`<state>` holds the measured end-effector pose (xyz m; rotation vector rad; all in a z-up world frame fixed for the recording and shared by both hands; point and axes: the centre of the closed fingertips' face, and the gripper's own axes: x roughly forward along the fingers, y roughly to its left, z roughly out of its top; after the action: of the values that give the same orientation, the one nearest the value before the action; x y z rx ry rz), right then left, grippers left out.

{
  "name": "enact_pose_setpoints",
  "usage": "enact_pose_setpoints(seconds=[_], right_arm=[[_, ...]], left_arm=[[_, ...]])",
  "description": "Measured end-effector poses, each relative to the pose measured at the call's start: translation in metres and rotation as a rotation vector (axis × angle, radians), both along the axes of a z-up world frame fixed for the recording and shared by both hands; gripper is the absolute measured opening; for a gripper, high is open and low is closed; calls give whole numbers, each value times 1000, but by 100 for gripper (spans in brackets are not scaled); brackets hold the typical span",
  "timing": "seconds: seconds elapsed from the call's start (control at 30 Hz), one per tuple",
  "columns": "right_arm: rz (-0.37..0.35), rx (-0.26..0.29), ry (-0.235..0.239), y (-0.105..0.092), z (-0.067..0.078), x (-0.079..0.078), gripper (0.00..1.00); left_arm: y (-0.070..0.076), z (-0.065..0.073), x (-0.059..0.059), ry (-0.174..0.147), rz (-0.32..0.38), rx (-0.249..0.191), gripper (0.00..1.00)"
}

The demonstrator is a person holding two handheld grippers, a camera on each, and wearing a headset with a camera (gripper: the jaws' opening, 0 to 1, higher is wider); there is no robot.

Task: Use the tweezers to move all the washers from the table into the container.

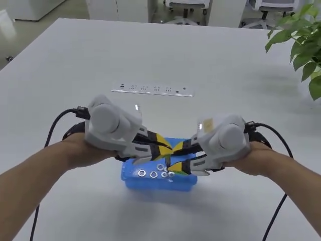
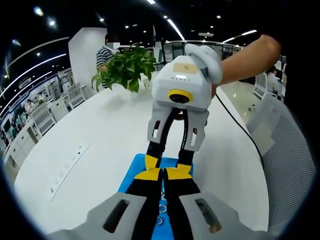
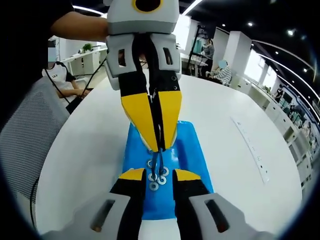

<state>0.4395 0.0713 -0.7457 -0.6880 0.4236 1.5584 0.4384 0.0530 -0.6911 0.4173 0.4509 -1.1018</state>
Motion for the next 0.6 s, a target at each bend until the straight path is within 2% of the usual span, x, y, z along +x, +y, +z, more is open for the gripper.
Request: enact_pose_setpoints(seconds=[0.4, 0.6], right_arm=[[-45, 18, -11, -10, 16, -4, 29], [-73, 22, -3, -16, 20, -9, 31]], left_arm=[[4, 16, -9, -10, -1, 7, 5], [7, 21, -18, -6, -10, 36, 5]])
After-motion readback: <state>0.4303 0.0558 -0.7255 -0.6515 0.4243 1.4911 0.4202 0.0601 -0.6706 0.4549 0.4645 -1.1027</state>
